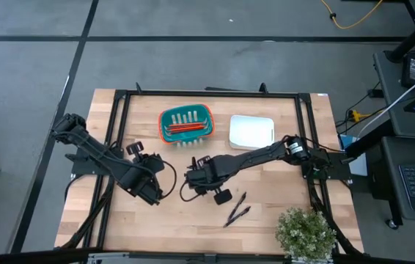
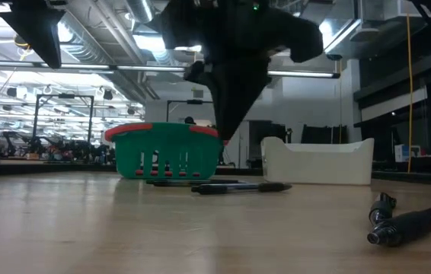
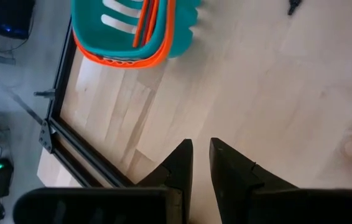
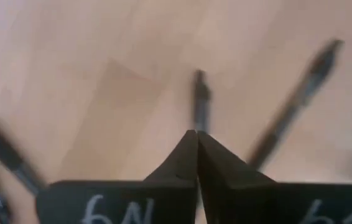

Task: Sort pens & pencils
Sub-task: Put the black pen into the white bin

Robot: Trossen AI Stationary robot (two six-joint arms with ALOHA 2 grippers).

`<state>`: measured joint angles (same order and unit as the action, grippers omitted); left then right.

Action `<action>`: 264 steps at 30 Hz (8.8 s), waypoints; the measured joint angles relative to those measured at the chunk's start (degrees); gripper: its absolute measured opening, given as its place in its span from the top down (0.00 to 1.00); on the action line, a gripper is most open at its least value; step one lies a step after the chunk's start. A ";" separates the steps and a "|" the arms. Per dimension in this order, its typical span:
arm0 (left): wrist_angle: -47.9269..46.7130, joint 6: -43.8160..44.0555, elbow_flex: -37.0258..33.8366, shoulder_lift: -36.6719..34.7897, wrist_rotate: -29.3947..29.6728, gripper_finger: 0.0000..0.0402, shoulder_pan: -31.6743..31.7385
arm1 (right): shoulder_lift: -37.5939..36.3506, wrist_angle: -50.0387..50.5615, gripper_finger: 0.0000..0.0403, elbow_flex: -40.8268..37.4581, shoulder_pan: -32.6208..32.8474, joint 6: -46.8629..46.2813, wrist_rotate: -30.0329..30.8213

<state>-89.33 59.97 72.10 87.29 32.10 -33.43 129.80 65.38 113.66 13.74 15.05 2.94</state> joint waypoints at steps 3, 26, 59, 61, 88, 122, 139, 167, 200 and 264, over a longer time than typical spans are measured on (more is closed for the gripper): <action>0.03 1.09 0.00 0.00 0.00 0.88 -1.05 | -0.04 -1.49 0.90 -2.45 -0.03 -1.88 -2.85; -0.02 2.53 -0.02 0.00 0.44 0.88 -1.97 | -0.37 -9.67 0.70 -14.52 -3.43 -2.58 -4.68; 0.01 2.64 -0.02 0.02 0.44 0.88 -1.97 | 0.28 1.59 0.94 -6.97 -1.52 -7.39 -0.95; 0.01 2.64 -0.02 0.01 0.44 0.88 -1.97 | 0.28 3.61 0.94 -5.42 -1.03 -8.43 -0.29; 0.45 2.97 -0.02 0.02 0.44 0.88 -5.20 | -14.09 18.71 0.94 -6.78 -14.29 -13.52 17.19; 0.39 3.99 -0.02 0.02 0.70 0.88 -5.05 | -28.44 -10.71 1.00 -42.79 -31.93 -5.75 10.01; 0.38 3.95 -0.02 0.02 0.68 0.88 -5.20 | -28.45 -8.04 0.83 -32.49 -21.52 -18.08 -10.76; 0.58 3.95 -0.02 0.02 0.65 0.88 -5.48 | -13.07 -24.82 0.70 -25.89 -13.24 -13.13 -21.22; 0.28 3.88 -0.02 0.02 0.65 0.88 -5.53 | -5.73 -23.82 0.64 -21.81 -15.32 -8.46 -15.06; 1.74 4.17 -0.02 0.02 0.61 0.88 -7.34 | -1.44 -7.66 0.92 -12.67 -9.23 -14.01 -9.41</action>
<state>-87.59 64.14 72.07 87.31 32.71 -40.78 128.35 57.72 100.99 4.51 1.04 -6.46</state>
